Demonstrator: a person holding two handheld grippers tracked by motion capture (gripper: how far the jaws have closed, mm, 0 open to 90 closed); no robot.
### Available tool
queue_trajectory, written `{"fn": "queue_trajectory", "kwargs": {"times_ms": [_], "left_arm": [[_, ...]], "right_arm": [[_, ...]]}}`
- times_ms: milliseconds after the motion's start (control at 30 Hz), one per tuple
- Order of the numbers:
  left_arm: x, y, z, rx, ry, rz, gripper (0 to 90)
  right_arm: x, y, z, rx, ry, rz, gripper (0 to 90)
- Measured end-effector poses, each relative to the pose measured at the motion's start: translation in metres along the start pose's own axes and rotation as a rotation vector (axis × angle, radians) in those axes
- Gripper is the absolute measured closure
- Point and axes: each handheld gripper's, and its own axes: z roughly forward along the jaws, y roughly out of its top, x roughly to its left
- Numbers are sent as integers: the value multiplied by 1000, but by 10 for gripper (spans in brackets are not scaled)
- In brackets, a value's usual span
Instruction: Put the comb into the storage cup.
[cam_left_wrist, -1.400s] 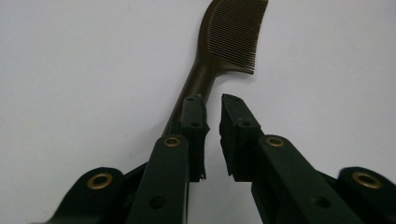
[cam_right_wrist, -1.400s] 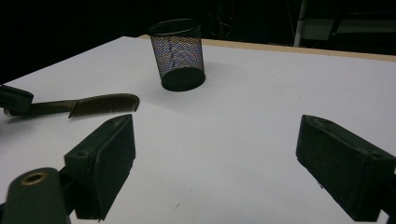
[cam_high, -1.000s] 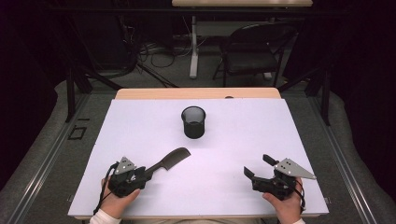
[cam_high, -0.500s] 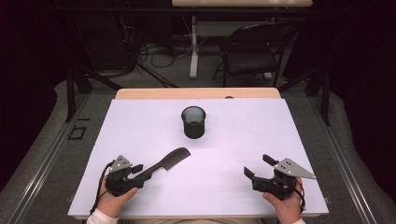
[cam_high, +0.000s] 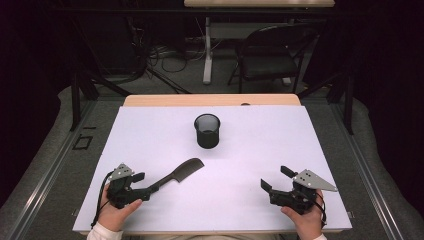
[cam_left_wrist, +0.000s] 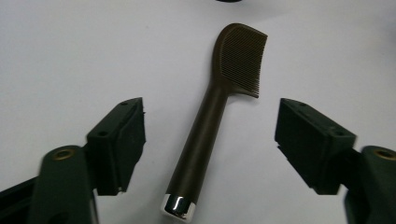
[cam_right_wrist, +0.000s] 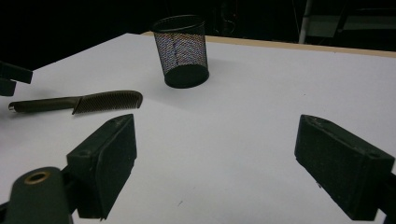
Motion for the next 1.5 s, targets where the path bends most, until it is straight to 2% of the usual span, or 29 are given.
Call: {"fn": "queue_trajectory", "kwargs": {"times_ms": [133,267,367,467,600,767,1067,1267,1500], "left_arm": [[-1,3,0,-2,-10,-1,156],[-1,6,0,27,-5,7,90],[-1,8,-1,31,-8,12,63],[-1,12,-4,16,-6,31,54],[-2,18,-6,24,-3,67,44],[-3,24,-7,38,3,84,12],[-3,36,-8,71,-22,97,4],[-4,44,-8,123,-9,135,5],[-4,51,-9,187,-5,155,5]], "right_arm": [[0,0,1,-2,4,4,128],[1,0,1,-2,6,4,128],[0,0,1,1,6,7,128],[0,-1,2,-6,7,13,128],[0,-1,1,1,7,18,128],[0,-1,2,5,8,17,128],[-1,-2,2,-2,11,26,128],[-2,-2,2,2,11,30,128],[-2,-2,2,5,12,38,128]]}}
